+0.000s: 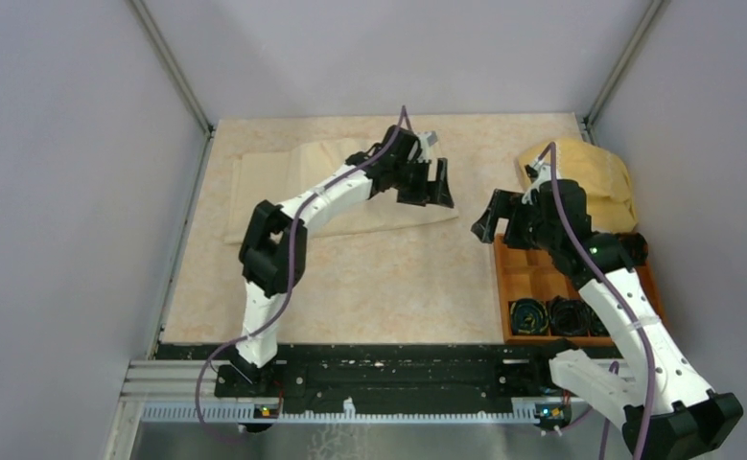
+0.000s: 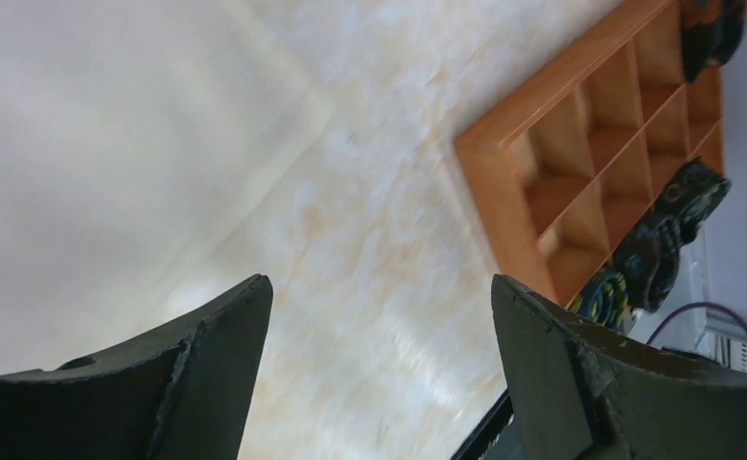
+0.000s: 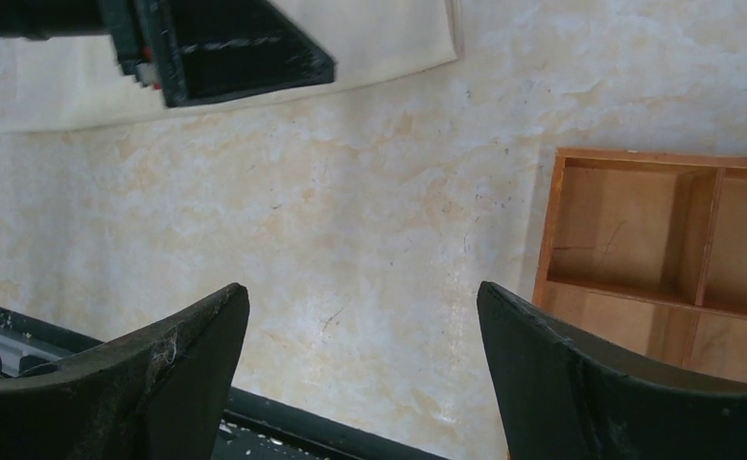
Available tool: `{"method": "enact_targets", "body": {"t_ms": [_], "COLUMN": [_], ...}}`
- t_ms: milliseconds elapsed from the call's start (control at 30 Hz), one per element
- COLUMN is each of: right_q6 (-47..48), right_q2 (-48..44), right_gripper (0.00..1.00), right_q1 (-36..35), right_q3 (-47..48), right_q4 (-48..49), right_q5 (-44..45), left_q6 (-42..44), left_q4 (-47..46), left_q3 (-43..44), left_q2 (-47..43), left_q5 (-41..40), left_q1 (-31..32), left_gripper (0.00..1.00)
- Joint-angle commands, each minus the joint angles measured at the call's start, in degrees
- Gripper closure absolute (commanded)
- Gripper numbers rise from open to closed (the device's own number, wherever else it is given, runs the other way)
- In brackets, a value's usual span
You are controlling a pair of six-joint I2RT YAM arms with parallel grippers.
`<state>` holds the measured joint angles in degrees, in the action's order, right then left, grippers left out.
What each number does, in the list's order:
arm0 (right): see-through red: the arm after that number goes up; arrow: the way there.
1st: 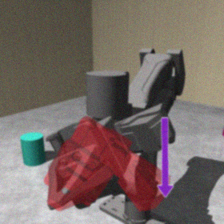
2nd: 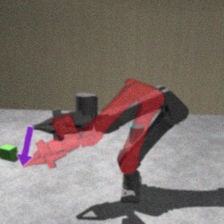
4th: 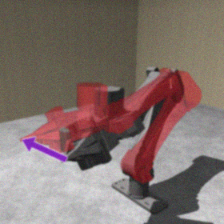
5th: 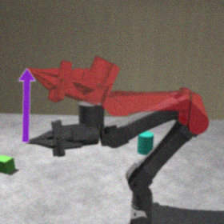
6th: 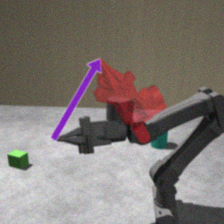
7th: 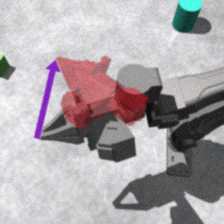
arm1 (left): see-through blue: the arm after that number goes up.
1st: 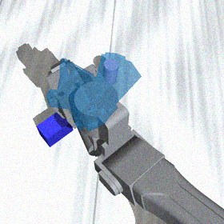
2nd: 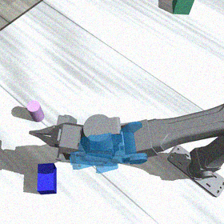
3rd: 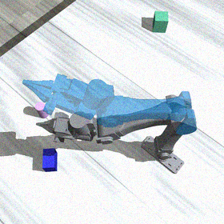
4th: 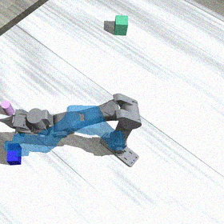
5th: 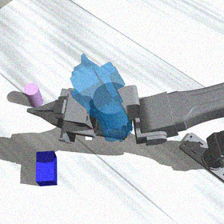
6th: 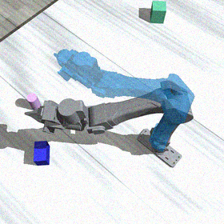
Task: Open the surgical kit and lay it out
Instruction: Open the surgical kit at the center of the board.
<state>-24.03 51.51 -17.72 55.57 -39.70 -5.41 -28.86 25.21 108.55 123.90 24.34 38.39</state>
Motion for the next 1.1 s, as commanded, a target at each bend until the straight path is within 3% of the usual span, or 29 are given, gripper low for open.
{"method": "enact_targets", "body": {"t_ms": [0,167,333,467,633,933,1000,1067], "right_q6": [1.0,1.8,0.9,-1.6,-4.1,-3.2,-2.7,-1.8], "right_q2": [2.7,11.0,21.1,30.5,43.2,58.7,60.4,62.1], "right_gripper": [0.11,0.11,0.11,0.11,0.12,0.22,0.26,0.32], "right_q1": [0.3,0.3,0.3,0.3,1.7,6.3,6.7,6.9], "right_q3": [0.4,1.5,4.6,9.7,16.9,26.1,26.6,27.5], "right_q4": [1.9,4.4,9.8,15.2,16.9,13.6,14.1,14.3], "right_q5": [-2.4,-8.6,-12.5,-15.3,-15.8,-16.8,-17.3,-17.6], "left_q6": [3.7,3.8,4.5,5.2,1.5,-3.4,-3.5,-2.9], "left_q4": [1.1,1.2,3.5,5.9,7.3,6.7,6.3,6.9], "left_q3": [-12.8,-29.8,-38.0,-39.6,-40.6,-41.1,-40.7,-39.7], "left_q2": [-15.9,-30.6,-39.0,-38.8,-31.5,-24.0,-22.6,-20.6], "left_q5": [-4.1,-6.2,-8.8,-9.4,-1.8,-1.7,-2.2,-3.2], "left_q1": [-5.7,-18.0,-31.5,-40.9,-51.0,-54.0,-54.2,-54.8], "left_gripper": [0.1,0.07,0.04,0.02,0.02,0.02,0.06,0.17]}}
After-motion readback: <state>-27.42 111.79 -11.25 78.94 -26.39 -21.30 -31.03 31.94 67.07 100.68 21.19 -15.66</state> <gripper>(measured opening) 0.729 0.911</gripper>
